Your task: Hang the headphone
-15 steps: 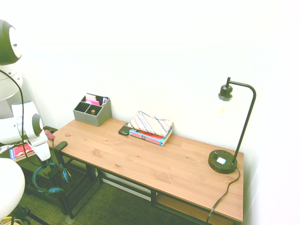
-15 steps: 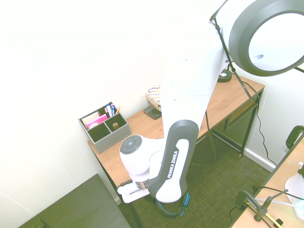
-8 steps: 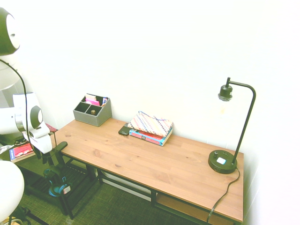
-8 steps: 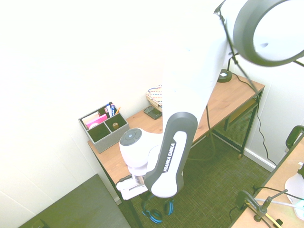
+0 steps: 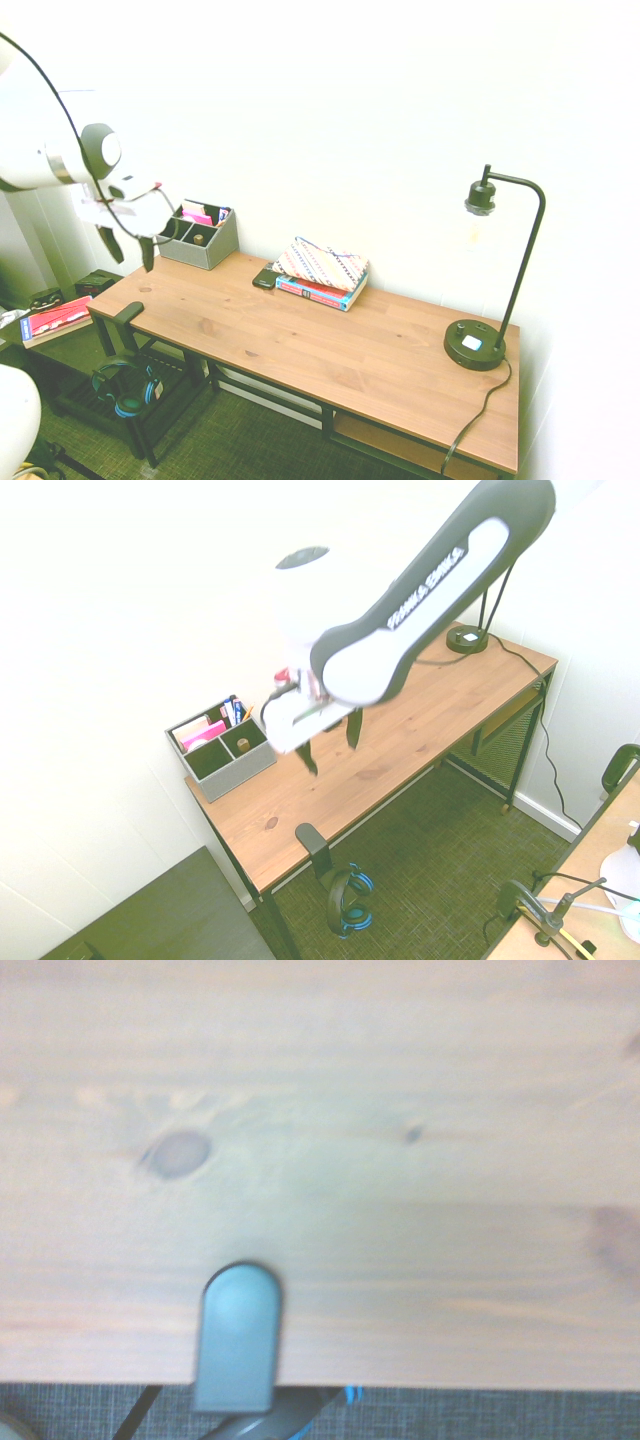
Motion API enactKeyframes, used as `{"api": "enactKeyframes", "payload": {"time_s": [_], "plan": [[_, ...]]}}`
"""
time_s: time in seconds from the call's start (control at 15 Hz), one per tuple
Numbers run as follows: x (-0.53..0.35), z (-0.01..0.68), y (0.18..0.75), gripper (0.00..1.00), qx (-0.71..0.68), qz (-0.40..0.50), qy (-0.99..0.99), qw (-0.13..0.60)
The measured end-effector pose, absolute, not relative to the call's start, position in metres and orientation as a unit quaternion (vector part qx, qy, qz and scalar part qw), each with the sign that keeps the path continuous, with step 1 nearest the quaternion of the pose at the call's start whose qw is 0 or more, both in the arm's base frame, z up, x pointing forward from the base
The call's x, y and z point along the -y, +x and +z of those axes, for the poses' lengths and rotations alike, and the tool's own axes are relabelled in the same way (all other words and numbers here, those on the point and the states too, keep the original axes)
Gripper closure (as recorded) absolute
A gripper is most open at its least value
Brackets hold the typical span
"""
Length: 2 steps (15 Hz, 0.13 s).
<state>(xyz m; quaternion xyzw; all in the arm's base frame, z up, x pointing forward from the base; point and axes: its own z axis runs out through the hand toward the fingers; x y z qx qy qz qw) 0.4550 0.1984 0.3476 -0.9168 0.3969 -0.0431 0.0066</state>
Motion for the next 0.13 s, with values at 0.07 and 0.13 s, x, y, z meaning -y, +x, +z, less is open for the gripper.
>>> {"api": "enactKeyframes", "payload": {"time_s": [0.07,0.13], "plan": [[-0.166,0.375,0.46,0.0,-0.395,-0.045,-0.917,0.011],[-0.129,0.405,0.461,0.0,-0.395,-0.045,-0.917,0.013]]}}
